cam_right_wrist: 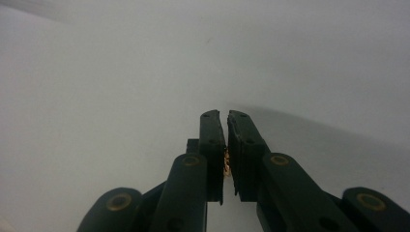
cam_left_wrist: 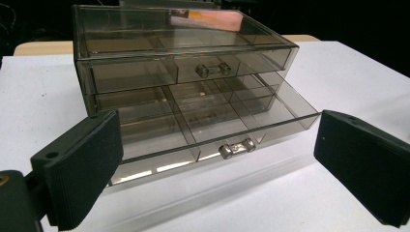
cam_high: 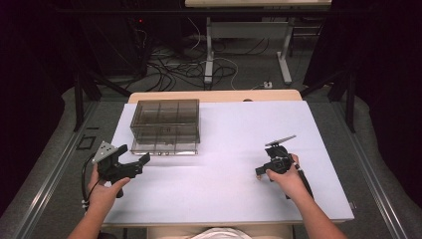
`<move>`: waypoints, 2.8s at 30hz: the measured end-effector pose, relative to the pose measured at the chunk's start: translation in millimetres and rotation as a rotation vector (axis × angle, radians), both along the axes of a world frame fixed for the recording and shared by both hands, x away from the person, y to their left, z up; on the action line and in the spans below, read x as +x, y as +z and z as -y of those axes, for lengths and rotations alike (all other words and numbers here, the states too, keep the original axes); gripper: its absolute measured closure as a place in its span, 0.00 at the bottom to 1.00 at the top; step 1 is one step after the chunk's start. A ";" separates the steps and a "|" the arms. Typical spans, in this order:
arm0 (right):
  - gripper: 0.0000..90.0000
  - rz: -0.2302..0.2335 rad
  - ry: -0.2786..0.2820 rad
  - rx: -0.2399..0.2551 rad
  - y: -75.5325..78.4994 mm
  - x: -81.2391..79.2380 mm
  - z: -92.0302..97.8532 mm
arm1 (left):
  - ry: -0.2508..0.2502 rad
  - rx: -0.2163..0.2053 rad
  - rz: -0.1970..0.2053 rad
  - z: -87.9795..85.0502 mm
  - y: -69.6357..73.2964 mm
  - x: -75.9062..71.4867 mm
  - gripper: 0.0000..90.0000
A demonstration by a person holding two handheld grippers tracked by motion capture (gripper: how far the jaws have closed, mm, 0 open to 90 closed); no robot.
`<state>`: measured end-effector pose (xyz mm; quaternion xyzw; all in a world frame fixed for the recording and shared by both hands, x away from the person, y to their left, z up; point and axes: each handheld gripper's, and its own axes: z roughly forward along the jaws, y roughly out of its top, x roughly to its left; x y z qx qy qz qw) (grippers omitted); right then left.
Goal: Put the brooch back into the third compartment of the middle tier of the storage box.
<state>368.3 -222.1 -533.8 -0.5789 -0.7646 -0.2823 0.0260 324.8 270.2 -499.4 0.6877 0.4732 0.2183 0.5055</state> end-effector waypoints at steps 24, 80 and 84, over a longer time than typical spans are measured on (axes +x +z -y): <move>0.99 -0.015 -0.003 0.015 0.8 -0.4 0.8 | -0.001 0.003 0.000 -0.2 0.0 0.2 0.04; 1.00 0.151 -0.196 0.206 15.8 -3.8 28.2 | 0.000 0.000 0.001 -0.5 -0.3 0.4 0.04; 1.00 0.179 -0.213 0.215 16.9 -5.0 27.2 | 0.000 0.000 0.002 -0.6 -0.3 0.4 0.04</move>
